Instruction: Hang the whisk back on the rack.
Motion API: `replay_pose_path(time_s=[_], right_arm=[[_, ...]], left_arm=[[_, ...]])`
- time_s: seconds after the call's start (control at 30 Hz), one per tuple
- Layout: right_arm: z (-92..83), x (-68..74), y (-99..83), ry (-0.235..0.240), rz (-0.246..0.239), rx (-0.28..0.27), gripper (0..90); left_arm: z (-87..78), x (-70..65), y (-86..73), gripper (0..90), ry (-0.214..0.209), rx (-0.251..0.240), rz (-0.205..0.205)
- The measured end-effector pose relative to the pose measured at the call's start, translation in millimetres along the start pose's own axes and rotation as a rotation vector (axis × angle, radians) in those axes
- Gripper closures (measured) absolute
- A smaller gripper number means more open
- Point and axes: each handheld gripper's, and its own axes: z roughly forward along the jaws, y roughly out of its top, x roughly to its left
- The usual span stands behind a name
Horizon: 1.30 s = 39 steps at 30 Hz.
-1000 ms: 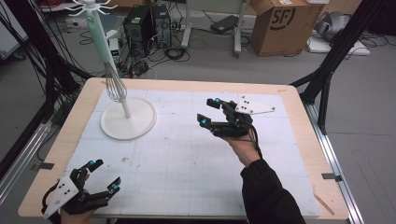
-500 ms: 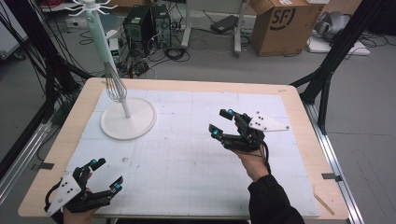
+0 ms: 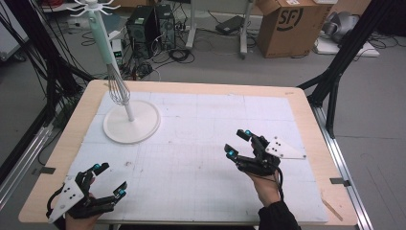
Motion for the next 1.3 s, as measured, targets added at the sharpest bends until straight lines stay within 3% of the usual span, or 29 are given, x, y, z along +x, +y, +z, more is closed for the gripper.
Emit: replay_pose_path(time_s=[0.2,0.4,0.6,1.2,1.3], right_arm=[[-10.4,5.0,-5.6,-0.031,-0.032,-0.010,30.2],[-27.0,5.3,-18.3,-0.082,-0.033,-0.017,27.4],[-39.4,9.0,-20.1,-0.104,-0.044,-0.040,24.0],[-51.8,15.0,-32.9,-0.143,-0.060,0.004,14.3],[-53.9,14.7,-34.9,-0.123,-0.024,-0.013,13.8]], left_arm=[[-0.2,0.8,0.1,16.3,0.001,-0.013,-0.013],[0.2,1.0,0.2,16.2,0.002,-0.018,-0.017],[0.0,1.5,0.7,16.1,0.001,-0.025,-0.013],[-0.9,2.4,0.7,15.8,0.009,-0.033,-0.013],[-0.7,2.1,0.9,15.8,0.007,-0.034,-0.012]])
